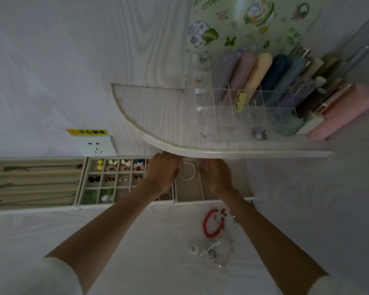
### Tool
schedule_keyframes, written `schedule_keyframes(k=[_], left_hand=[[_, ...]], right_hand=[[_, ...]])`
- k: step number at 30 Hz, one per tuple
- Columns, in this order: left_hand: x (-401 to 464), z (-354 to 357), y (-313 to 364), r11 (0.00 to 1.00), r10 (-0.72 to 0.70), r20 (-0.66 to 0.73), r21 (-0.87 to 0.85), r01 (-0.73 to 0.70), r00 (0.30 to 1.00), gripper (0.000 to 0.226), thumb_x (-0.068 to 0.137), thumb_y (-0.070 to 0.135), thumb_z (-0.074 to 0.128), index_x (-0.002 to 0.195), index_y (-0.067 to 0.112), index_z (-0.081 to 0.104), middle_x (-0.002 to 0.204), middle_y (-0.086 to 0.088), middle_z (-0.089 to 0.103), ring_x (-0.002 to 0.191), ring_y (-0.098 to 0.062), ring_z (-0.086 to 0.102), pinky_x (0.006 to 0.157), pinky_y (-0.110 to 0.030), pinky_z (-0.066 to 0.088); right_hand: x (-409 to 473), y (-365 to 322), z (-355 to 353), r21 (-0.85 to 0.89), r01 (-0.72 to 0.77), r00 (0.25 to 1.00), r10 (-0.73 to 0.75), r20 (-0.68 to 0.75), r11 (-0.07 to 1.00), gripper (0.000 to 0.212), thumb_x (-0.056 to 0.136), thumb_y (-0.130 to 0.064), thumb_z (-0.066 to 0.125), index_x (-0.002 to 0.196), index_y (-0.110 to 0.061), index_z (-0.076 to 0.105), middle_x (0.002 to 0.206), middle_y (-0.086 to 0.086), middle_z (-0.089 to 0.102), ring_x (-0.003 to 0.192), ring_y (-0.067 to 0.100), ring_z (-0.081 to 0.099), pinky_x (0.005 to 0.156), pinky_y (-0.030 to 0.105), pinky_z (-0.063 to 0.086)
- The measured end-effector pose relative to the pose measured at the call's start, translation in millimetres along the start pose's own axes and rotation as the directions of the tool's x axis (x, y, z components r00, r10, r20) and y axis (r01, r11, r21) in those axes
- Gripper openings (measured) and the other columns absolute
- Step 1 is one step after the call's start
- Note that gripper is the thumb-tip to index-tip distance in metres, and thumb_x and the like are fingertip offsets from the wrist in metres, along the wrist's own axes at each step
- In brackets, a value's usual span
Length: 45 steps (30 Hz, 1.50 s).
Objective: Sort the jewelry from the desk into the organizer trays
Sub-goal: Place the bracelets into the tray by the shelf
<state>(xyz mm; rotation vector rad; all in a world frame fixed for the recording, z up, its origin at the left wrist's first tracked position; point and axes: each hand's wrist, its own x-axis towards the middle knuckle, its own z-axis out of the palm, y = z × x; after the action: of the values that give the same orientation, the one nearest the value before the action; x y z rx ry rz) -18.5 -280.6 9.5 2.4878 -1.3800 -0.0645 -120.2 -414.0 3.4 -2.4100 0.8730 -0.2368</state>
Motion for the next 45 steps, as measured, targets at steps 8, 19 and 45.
schedule_keyframes(k=[8,19,45], left_hand=[[-2,11,-4,0.881,0.274,0.266,0.316,-0.352,0.924,0.025,0.069,0.041,0.068,0.093,0.039,0.073,0.101,0.011,0.071,0.103,-0.016,0.064,0.098,-0.036,0.035],[0,2,-5,0.887,0.257,0.307,0.302,-0.35,0.916,0.034,0.088,0.035,0.049,0.119,0.033,0.063,0.127,0.008,0.061,0.128,-0.018,0.046,0.111,-0.038,0.026],[-10,-3,-3,0.896,0.311,0.258,0.241,-0.373,0.914,0.03,0.087,0.026,0.051,0.112,0.02,0.066,0.121,-0.001,0.063,0.12,-0.024,0.051,0.097,-0.039,0.04]], right_hand=[[-1,0,3,0.058,-0.064,0.993,0.058,0.101,0.996,0.011,0.078,-0.021,0.066,0.089,-0.02,0.069,0.088,0.001,0.072,0.086,0.022,0.066,0.077,0.032,0.052],[-3,5,6,-0.253,0.285,0.959,-0.276,0.071,0.925,0.028,0.071,-0.012,0.066,0.095,-0.025,0.072,0.099,0.0,0.069,0.097,0.024,0.062,0.086,0.036,0.05],[-15,11,1,-0.358,0.398,0.917,-0.375,0.133,0.845,0.024,0.072,-0.012,0.06,0.087,-0.025,0.074,0.114,0.003,0.06,0.111,0.027,0.052,0.09,0.037,0.039]])
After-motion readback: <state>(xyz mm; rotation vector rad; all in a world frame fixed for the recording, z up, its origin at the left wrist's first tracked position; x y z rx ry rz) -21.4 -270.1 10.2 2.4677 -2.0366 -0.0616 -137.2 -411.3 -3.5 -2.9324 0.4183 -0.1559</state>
